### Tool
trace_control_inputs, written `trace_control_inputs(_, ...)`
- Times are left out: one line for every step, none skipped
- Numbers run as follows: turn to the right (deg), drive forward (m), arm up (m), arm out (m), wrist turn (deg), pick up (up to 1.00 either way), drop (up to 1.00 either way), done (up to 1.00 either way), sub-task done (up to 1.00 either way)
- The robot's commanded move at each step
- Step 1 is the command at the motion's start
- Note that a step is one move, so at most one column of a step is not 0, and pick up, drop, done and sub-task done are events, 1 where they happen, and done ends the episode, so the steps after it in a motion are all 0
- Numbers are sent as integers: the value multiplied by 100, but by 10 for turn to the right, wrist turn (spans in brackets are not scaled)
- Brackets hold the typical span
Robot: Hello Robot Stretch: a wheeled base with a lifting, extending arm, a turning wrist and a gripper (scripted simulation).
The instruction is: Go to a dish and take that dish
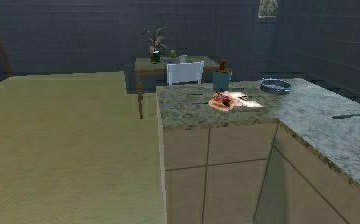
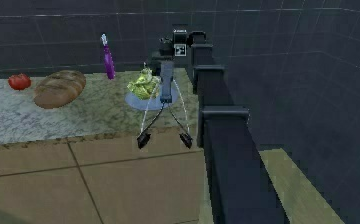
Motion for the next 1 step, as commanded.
trace_control_inputs(0,0,0,0,450,0,0,0,0)
